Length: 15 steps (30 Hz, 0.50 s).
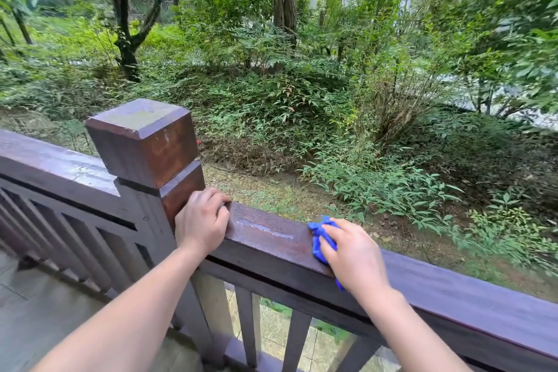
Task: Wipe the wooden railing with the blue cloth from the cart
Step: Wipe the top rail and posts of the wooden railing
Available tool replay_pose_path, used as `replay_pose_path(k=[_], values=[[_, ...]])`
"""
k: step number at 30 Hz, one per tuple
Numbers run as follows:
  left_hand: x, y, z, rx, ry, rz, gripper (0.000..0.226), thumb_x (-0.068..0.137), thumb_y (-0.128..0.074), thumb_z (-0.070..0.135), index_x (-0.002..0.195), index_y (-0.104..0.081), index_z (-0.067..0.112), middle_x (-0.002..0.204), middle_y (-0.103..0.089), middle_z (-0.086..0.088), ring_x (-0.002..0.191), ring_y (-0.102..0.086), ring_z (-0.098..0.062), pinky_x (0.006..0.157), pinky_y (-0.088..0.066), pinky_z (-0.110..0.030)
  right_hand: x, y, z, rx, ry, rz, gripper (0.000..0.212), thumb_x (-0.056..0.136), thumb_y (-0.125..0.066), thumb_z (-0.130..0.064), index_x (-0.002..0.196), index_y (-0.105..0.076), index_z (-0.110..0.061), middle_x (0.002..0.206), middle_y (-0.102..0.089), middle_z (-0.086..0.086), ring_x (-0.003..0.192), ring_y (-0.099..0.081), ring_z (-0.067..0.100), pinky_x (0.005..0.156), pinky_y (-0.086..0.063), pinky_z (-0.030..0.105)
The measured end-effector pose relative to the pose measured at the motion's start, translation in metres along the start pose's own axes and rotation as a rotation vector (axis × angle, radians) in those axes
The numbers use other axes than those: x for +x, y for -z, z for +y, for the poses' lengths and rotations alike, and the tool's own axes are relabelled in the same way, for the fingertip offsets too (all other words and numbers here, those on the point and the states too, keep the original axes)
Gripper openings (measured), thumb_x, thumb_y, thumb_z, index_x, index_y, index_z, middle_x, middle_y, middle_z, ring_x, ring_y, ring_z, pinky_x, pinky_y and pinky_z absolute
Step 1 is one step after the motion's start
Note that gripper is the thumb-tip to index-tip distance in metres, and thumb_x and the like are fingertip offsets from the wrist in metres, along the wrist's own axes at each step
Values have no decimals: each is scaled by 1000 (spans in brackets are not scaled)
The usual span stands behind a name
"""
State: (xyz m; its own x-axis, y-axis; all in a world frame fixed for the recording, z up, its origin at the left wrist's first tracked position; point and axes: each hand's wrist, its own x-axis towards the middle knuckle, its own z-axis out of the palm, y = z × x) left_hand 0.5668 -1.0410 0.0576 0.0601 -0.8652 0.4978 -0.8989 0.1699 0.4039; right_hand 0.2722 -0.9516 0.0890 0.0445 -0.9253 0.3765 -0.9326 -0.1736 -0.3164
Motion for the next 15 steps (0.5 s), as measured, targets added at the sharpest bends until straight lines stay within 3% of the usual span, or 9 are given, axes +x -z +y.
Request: replay_pose_path(k=[2, 6, 11, 15], values=[[1, 0, -1, 8, 6, -8, 33, 87, -37, 35, 97, -68, 32, 110, -63, 17, 106, -54, -13, 76, -48, -31, 2, -5, -16, -19, -4, 10, 18, 85, -61, -30, 97, -71, -21, 112, -66, 1, 102, -57, 26, 90, -45, 30], [0, -3, -4, 7, 8, -8, 35, 87, -36, 36, 99, -69, 32, 111, -63, 17, 105, -54, -13, 77, -48, -32, -26, -16, -24, 16, 274, -40, 30, 81, -64, -35, 107, -68, -23, 123, -64, 0, 115, -58, 20, 105, -37, 35], [2, -3, -3, -31, -18, -27, 41, 86, -32, 37, 100, -70, 26, 111, -64, 12, 105, -54, -18, 84, -49, -37, 9, -13, -30, 7, 53, -23, 24, 88, -57, -31, 104, -68, -18, 123, -62, 4, 112, -53, 25, 99, -38, 30], [0, -1, -3, -9, -4, -16, 38, 87, -33, 37, 99, -68, 30, 111, -62, 16, 105, -54, -14, 78, -49, -34, -10, -21, -44, 34, 287, -47, 28, 79, -65, -33, 104, -69, -20, 120, -66, 4, 112, -60, 22, 104, -39, 34]])
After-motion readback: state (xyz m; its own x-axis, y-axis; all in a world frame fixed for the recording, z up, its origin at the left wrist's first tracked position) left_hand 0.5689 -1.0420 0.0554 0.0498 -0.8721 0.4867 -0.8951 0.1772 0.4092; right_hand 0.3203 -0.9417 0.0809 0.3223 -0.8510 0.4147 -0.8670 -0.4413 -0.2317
